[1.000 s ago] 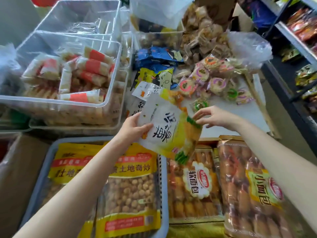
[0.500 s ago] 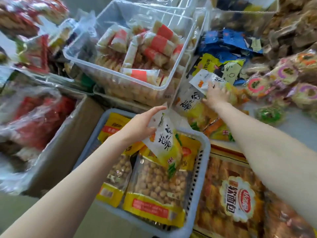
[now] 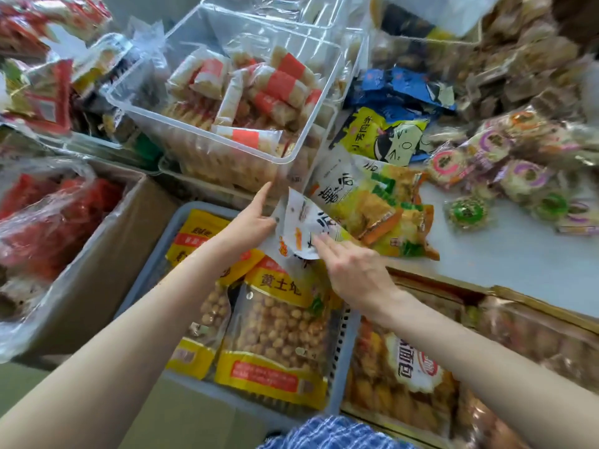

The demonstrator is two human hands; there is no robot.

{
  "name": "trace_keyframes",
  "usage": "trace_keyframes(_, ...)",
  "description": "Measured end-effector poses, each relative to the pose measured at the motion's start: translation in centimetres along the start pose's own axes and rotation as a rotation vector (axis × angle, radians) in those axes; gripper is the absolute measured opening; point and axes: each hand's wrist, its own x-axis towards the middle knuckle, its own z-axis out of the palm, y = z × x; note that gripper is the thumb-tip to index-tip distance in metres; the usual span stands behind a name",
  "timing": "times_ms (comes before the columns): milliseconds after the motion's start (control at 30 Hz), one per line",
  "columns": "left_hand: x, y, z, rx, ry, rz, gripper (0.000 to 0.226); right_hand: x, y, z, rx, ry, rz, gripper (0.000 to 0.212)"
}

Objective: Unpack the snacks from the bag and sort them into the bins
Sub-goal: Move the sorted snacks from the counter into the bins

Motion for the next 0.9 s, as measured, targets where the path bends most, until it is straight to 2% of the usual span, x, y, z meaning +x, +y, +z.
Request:
trace_keyframes(100, -0.2, -0.2, -0.3, -0.031, 0.034, -0.074, 0.069, -0.3, -2.2, 1.6, 0.073, -0.188, 0.012, 0.049)
trace_keyframes(233, -1.0, 0.0, 0.1, 0.426, 0.012, 0.049, 0.086, 1.4, -0.5, 0.6, 0.333, -0.456, -0.026, 0.038)
trace_keyframes(267, -1.1, -0.1, 0.1, 0.525, 0.030, 0.072, 0.087, 2.2, 0.8, 0.0, 0.388, -0.479, 0.014, 0.038)
trace_keyframes(400, -0.8, -0.4, 0.4, 0.770, 0.070, 0.117, 0.084, 7.2, 7.3, -0.6, 0.358, -0.314, 0.345, 0.037)
trace_keyframes(467, -0.7, -0.7, 0.5, 0.803, 0.041, 0.135, 0.081, 9.8, 10.4, 1.3, 0.342, -0.382, 0.489, 0.055)
trace_keyframes(567, -0.7, -1.2, 0.3, 0.827, 0.047, 0.131, 0.078, 12.6, 13.3, 5.2, 0.282, -0.514, 0.667, 0.097)
trace_keyframes(633, -0.9, -1.6, 0.5, 0.804, 0.075, 0.135, 0.078, 13.5, 13.8, 7.2, 0.339, -0.466, 0.780, 0.104)
trace_keyframes(700, -1.0, -2.2, 0.7, 0.723, 0.119, 0.143, 0.078, 14.1, 13.4, 8.5, 0.380, -0.325, 0.898, 0.085)
trace_keyframes(800, -1.2, -3.1, 0.6, 0.643, 0.123, 0.136, 0.080, 13.9, 12.1, 7.6, 0.341, -0.142, 0.941, 0.040)
trace_keyframes(900, -1.4, -3.5, 0.4, 0.613, 0.096, 0.151, 0.081, 12.9, 12.1, 4.1, 0.493, 0.058, 0.941, 0.023)
